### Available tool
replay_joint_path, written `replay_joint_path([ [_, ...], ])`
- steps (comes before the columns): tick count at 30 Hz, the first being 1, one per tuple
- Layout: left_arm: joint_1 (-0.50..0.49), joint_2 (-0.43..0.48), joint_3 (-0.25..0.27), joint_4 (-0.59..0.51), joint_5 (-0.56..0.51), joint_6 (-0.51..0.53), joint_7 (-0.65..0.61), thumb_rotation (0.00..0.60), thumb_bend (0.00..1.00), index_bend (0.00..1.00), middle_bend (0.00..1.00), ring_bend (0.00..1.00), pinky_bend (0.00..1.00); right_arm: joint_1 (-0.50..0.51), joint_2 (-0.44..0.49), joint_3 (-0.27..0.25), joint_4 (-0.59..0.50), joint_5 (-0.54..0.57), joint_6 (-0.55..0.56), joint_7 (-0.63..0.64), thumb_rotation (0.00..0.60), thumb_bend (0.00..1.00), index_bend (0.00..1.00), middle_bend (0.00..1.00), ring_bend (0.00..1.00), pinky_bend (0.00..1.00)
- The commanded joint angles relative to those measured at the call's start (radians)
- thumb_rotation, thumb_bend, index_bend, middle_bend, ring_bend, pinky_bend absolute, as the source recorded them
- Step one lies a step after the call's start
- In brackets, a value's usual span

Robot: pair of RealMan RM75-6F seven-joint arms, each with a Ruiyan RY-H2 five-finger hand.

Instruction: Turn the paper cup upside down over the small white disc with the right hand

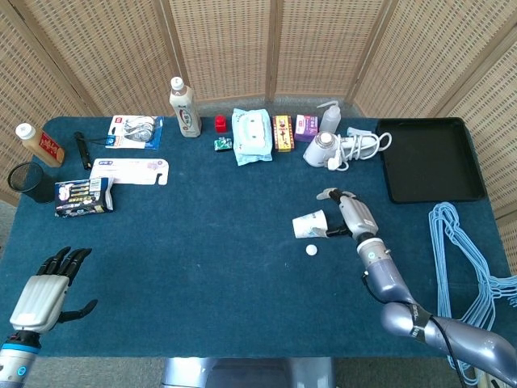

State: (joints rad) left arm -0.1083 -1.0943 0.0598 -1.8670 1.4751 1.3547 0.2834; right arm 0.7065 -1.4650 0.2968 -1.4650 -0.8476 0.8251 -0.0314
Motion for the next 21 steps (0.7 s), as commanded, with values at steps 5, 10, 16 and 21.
replay_joint_path([
  [5,0.001,0.001,0.001,0.002,0.001,0.001,-0.005,0.386,0.23,0.07,0.13,0.06,0.13,0.046,0.017,-0.055,-0.036,-0.064,0.001,-0.127,0.511,0.25,0.27,0.16,0.18,0.05],
  [10,0.003,0.008,0.002,0.005,-0.001,0.001,-0.015,0.382,0.23,0.07,0.13,0.06,0.13,0.084,-0.024,-0.067,-0.008,-0.068,0.012,-0.199,0.511,0.25,0.29,0.16,0.17,0.05],
  [16,0.007,0.011,0.003,0.014,-0.008,0.001,-0.026,0.386,0.23,0.07,0.13,0.06,0.13,0.115,-0.059,-0.093,0.031,-0.06,0.028,-0.29,0.51,0.25,0.29,0.16,0.17,0.05],
  [21,0.006,0.009,0.003,0.019,-0.007,-0.003,-0.031,0.383,0.23,0.07,0.13,0.06,0.13,0.127,-0.081,-0.117,0.058,-0.056,0.051,-0.362,0.506,0.25,0.29,0.16,0.17,0.05],
])
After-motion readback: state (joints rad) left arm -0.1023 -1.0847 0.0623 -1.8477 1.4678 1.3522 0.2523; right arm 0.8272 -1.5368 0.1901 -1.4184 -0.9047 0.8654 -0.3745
